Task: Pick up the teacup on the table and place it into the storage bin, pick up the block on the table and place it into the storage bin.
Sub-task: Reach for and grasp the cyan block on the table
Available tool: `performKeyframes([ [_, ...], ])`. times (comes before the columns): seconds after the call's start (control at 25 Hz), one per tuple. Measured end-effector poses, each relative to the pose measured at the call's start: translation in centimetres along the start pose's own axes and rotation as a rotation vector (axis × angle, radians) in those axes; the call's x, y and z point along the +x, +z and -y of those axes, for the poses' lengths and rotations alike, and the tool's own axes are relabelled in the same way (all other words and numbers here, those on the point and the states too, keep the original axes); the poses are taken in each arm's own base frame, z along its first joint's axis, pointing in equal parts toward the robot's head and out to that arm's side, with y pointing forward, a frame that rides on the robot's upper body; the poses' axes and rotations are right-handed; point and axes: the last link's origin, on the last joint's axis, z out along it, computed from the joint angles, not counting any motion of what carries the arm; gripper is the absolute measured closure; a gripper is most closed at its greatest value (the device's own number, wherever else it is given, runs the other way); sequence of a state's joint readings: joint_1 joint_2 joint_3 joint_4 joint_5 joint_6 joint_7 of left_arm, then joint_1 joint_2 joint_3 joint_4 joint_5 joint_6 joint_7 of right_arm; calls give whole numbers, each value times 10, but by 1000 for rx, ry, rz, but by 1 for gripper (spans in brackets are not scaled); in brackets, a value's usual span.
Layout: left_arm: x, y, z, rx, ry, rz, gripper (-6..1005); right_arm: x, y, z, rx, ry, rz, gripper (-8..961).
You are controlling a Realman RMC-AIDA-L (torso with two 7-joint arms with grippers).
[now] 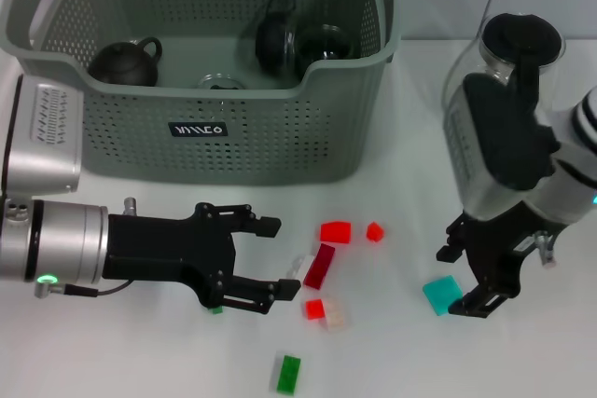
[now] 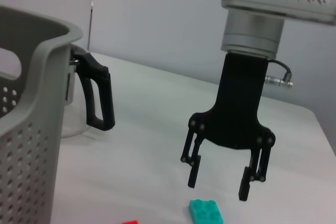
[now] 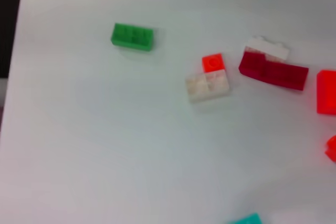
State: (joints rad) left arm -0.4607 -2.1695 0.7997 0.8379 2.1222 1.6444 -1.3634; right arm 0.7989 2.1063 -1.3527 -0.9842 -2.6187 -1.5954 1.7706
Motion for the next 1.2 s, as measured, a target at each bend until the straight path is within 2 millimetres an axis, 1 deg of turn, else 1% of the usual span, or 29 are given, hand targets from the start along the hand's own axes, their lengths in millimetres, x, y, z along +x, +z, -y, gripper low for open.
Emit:
performKeyframes([
  [0.2,-3,1,1,14,-14,-2,132,-6,13,-2,22,-50,-26,241],
  [0.52,-7,2,1,18,-34,-5,132,-9,26,-5,38,-102,-78,242],
  [0.84,-9,2,0,22,-41,-12,132,-8,31,-6,48,-121,-96,241],
  [1.16,-11,-3,1,45,-56,-29,132,-10,37,-9,61,-118,-117,240],
  [1.2,-11,-4,1,46,-57,-31,132,-10,37,-10,65,-121,-116,328],
])
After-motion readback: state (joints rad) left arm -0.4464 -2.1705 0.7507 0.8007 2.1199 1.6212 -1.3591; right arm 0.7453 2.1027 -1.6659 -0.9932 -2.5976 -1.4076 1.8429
